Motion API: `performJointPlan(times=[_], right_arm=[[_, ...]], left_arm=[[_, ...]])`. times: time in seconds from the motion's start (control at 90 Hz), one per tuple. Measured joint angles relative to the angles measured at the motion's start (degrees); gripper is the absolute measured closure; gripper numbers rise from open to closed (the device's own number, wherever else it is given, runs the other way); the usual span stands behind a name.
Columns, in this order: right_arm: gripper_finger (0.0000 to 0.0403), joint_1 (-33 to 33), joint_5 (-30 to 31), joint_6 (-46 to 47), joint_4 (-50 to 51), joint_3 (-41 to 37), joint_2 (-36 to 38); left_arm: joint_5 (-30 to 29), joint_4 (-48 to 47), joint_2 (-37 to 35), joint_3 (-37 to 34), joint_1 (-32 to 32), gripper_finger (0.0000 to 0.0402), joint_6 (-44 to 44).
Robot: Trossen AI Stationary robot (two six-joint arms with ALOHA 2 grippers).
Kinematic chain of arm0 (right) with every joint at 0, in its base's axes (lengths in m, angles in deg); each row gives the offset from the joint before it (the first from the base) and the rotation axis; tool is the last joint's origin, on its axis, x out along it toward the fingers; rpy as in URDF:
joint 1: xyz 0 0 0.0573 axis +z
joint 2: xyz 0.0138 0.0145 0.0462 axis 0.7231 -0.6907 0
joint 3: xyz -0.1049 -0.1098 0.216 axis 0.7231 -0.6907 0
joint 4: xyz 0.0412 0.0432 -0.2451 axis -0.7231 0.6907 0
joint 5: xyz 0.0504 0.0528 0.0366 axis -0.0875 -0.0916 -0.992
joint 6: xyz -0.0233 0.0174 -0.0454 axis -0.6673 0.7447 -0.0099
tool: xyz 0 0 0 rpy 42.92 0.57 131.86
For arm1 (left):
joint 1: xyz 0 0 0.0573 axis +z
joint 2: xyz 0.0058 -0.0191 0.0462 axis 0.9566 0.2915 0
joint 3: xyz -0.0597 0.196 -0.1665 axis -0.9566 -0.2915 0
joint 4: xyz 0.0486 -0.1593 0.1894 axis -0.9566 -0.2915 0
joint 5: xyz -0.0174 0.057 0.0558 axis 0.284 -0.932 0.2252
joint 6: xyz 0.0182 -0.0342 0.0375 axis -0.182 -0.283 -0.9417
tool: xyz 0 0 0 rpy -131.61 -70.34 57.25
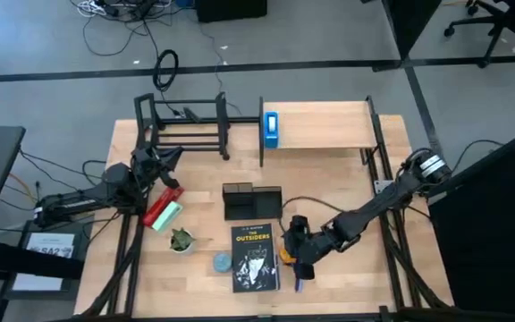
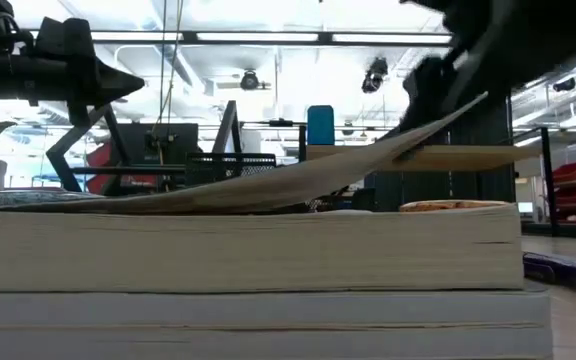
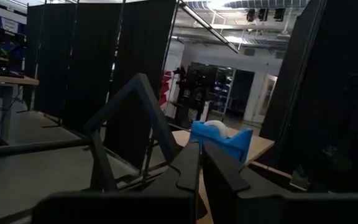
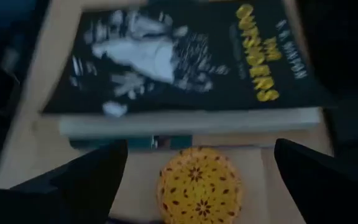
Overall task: Stock shelves
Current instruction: Put the yellow scented candle on the shelf
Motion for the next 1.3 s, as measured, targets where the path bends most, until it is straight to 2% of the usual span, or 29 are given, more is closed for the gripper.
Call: performJointPlan(times=[0.256, 0.544, 0.667, 0.844, 0.967, 1.133, 1.222, 1.3], right_arm=[[0.0028, 1.0, 4.4, 2.0, 1.5, 0.0, -3.8], [0.0032, 1.0, 2.8, 4.3, 1.2, 0.0, -7.2], [0.0061, 1.0, 2.8, 7.9, 1.8, 0.0, -7.8], [0.0146, -0.4, 2.8, 17.0, 3.1, 0.1, -7.6], [0.0147, -1.7, 0.6, 22.9, 3.8, 0.6, -7.3], [0.0147, -3.3, -0.8, 22.7, 11.9, 4.6, -3.1], [0.0147, -4.6, -0.1, 22.7, 21.8, 7.4, 1.3], [0.0147, -6.0, 3.4, 23.3, 31.5, 10.4, 5.7]], left_arm=[[0.0, 0.0, 0.0, 0.0, 0.0, 0.0401, 0.0], [0.0, 0.0, 0.0, 0.0, 0.0, 0.0401, 0.0], [0.0, 0.0, 0.0, 0.0, 0.0, 0.0401, 0.0], [0.0, 0.0, 0.0, 0.0, 0.0, 0.0401, 0.0], [0.0, 0.0, 0.0, 0.0, 0.0, 0.0401, 0.0], [0.0, 0.0, 0.0, 0.0, 0.0, 0.0401, 0.0], [0.0, 0.0, 0.0, 0.0, 0.0, 0.0401, 0.0], [0.0, 0.0, 0.0, 0.0, 0.0, 0.0401, 0.0]])
